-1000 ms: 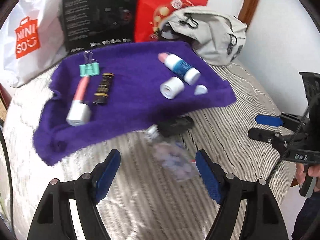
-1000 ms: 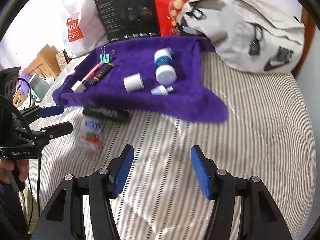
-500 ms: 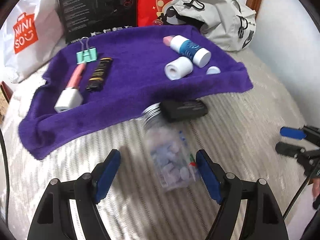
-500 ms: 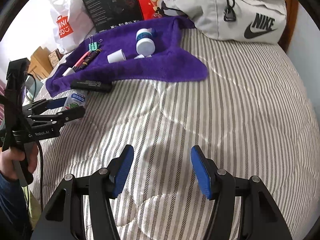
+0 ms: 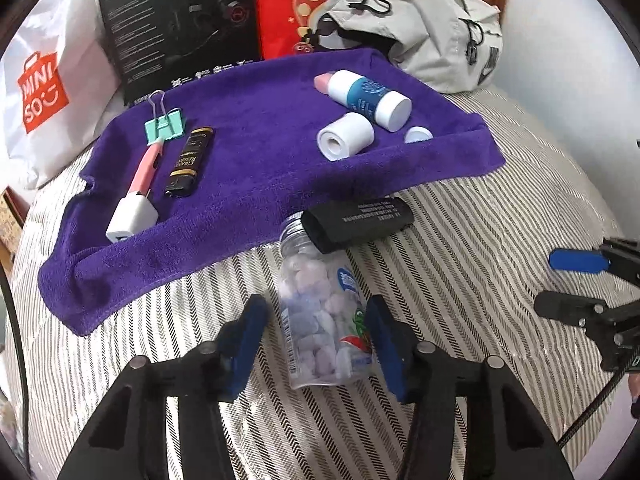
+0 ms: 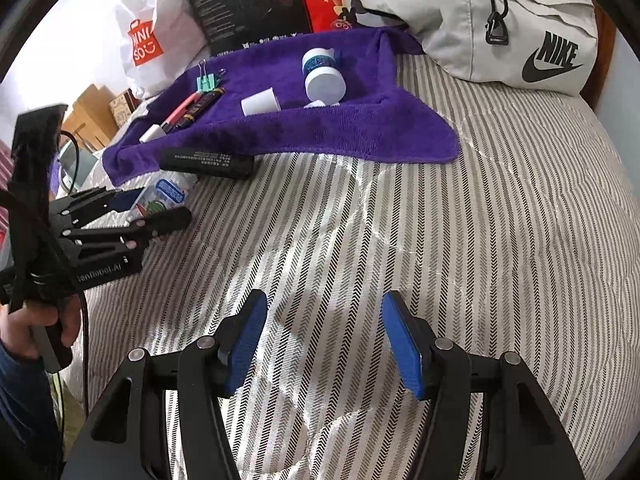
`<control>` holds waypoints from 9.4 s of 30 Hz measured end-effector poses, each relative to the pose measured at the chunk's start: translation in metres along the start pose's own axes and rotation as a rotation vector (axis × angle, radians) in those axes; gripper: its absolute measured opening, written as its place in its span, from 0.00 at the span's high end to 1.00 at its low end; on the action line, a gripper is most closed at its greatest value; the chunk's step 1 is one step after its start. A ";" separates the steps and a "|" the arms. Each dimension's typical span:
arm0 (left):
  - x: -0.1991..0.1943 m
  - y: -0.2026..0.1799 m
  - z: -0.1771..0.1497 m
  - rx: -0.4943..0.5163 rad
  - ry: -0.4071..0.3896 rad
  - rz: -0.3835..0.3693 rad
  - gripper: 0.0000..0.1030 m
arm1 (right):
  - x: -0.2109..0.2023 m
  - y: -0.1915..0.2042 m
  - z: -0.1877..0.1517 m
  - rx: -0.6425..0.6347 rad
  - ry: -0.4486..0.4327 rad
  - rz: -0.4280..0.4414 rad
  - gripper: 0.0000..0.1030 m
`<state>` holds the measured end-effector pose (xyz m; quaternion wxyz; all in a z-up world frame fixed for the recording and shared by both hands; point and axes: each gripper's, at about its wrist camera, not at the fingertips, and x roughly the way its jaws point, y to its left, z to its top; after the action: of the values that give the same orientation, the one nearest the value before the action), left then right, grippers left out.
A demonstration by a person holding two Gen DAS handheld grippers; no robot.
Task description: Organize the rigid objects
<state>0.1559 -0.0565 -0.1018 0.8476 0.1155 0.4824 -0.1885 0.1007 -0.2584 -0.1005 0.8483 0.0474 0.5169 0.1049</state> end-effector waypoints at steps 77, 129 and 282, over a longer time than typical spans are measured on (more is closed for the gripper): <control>-0.032 0.100 -0.060 -0.095 -0.015 0.042 0.60 | 0.043 0.091 0.043 -0.284 -0.023 -0.076 0.78; -0.051 0.088 -0.013 -0.099 -0.053 0.009 0.63 | 0.003 0.065 0.070 -0.212 -0.067 0.040 0.79; -0.124 0.051 -0.042 -0.274 -0.233 0.062 0.00 | -0.084 0.050 0.017 0.041 -0.237 -0.155 0.00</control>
<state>0.0883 0.0315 -0.0156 0.9110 -0.0090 0.3983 -0.1069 0.0721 -0.2280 -0.0103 0.9077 0.0367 0.4173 0.0223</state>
